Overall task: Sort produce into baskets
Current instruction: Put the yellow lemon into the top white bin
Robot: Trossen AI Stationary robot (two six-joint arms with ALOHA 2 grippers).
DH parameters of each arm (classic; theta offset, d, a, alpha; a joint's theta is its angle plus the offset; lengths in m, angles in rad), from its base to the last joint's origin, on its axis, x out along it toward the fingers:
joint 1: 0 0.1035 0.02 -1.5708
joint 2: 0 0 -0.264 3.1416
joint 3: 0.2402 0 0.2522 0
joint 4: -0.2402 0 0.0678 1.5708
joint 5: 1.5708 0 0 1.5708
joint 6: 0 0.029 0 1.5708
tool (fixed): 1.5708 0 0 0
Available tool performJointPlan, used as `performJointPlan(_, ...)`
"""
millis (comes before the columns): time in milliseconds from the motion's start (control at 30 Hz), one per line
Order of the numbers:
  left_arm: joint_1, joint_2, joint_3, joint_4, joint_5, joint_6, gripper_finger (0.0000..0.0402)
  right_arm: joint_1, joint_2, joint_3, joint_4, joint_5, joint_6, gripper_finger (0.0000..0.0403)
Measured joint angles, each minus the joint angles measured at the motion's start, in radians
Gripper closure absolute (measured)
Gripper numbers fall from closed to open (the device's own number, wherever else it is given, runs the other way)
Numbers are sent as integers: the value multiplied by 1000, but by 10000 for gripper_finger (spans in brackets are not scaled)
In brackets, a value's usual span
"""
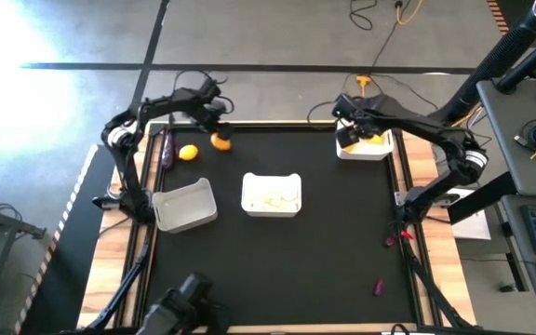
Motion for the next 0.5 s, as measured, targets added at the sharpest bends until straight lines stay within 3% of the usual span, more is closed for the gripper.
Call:
performJointPlan(267, -144, 121, 139, 55, 28, 0, 130, -85, 50, -167, 244, -15, 10, 162)
performJointPlan(500, -169, 172, 300, 35, 76, -23, 130, -162, 140, -209, 290, -14, -8, 137)
